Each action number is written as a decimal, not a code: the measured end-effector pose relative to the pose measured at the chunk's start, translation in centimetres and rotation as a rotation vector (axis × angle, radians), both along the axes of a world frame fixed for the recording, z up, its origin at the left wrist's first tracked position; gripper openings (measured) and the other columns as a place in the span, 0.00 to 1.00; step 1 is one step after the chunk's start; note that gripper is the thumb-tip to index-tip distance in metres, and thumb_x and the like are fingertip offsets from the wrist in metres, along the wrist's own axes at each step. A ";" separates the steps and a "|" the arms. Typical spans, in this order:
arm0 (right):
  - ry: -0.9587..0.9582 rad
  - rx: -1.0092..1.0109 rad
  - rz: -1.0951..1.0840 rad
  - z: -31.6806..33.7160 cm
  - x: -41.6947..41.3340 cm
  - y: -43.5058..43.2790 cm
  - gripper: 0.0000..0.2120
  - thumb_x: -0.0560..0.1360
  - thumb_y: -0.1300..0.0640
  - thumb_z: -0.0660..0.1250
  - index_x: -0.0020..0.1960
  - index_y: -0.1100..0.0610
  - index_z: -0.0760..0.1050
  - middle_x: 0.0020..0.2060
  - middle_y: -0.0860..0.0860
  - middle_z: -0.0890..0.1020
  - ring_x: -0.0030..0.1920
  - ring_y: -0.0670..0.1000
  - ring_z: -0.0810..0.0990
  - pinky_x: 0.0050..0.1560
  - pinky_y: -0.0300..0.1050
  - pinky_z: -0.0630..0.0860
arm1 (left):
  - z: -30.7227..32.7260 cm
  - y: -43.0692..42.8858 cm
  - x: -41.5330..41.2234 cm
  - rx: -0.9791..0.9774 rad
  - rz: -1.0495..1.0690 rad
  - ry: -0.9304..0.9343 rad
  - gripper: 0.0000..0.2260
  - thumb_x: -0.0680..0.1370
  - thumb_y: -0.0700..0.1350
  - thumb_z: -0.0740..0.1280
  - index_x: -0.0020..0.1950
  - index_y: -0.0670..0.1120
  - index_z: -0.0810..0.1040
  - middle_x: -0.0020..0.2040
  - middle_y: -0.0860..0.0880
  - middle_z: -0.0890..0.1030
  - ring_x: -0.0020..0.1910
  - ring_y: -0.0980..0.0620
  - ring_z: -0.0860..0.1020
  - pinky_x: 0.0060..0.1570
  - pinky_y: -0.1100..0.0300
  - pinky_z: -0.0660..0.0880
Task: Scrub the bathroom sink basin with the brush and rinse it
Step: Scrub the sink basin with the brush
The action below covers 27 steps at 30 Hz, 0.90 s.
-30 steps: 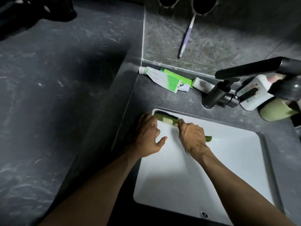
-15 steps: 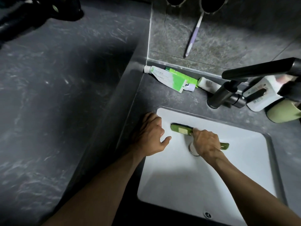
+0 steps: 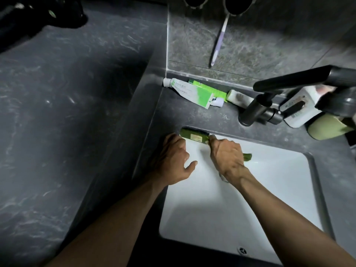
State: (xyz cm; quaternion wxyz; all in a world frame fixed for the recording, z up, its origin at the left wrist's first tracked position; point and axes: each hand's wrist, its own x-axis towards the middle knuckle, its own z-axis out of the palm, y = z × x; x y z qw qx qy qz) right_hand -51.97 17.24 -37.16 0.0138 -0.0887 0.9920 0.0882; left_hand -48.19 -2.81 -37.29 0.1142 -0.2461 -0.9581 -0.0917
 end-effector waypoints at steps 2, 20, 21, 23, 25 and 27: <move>-0.061 -0.020 -0.043 0.0 0.1 -0.4 0.12 0.82 0.56 0.52 0.61 0.52 0.70 0.42 0.53 0.82 0.41 0.58 0.82 0.39 0.47 0.69 | -0.1 0.0 0.0 0.004 0.003 -0.013 0.22 0.76 0.61 0.64 0.30 0.47 0.79 0.39 0.50 0.75 0.50 0.47 0.73 0.65 0.49 0.67; -0.204 0.101 -0.263 -1.6 3.7 4.8 0.16 0.81 0.57 0.50 0.65 0.53 0.70 0.49 0.51 0.82 0.49 0.55 0.83 0.46 0.46 0.75 | -0.2 0.1 -0.1 0.087 -0.010 0.008 0.21 0.75 0.59 0.68 0.29 0.52 0.65 0.37 0.51 0.71 0.48 0.47 0.73 0.65 0.51 0.67; -0.214 0.109 -0.289 -1.9 4.4 5.8 0.16 0.82 0.56 0.49 0.65 0.53 0.70 0.49 0.51 0.82 0.49 0.55 0.83 0.46 0.46 0.75 | -0.3 0.1 0.0 0.094 -0.011 -0.002 0.21 0.75 0.60 0.68 0.29 0.51 0.64 0.37 0.51 0.71 0.48 0.47 0.73 0.65 0.51 0.66; -0.156 0.051 -0.232 -2.0 4.2 5.8 0.15 0.82 0.55 0.50 0.65 0.53 0.68 0.48 0.52 0.82 0.47 0.56 0.83 0.44 0.46 0.73 | -0.5 0.1 -0.1 0.086 -0.014 0.013 0.21 0.76 0.60 0.67 0.29 0.51 0.65 0.37 0.51 0.71 0.48 0.47 0.73 0.66 0.50 0.67; -0.076 -0.055 -0.151 -0.9 2.9 3.7 0.13 0.82 0.52 0.52 0.64 0.52 0.67 0.44 0.53 0.83 0.43 0.58 0.82 0.41 0.47 0.70 | -0.5 0.0 -0.1 0.064 -0.020 -0.016 0.21 0.76 0.60 0.66 0.28 0.50 0.69 0.37 0.51 0.72 0.48 0.47 0.73 0.66 0.49 0.66; -0.006 -0.095 -0.120 -0.4 1.9 2.4 0.11 0.84 0.50 0.52 0.61 0.52 0.67 0.42 0.53 0.83 0.40 0.60 0.82 0.38 0.47 0.67 | -0.5 0.0 -0.2 0.058 -0.007 -0.018 0.21 0.75 0.61 0.66 0.28 0.49 0.73 0.38 0.51 0.72 0.49 0.47 0.74 0.67 0.48 0.66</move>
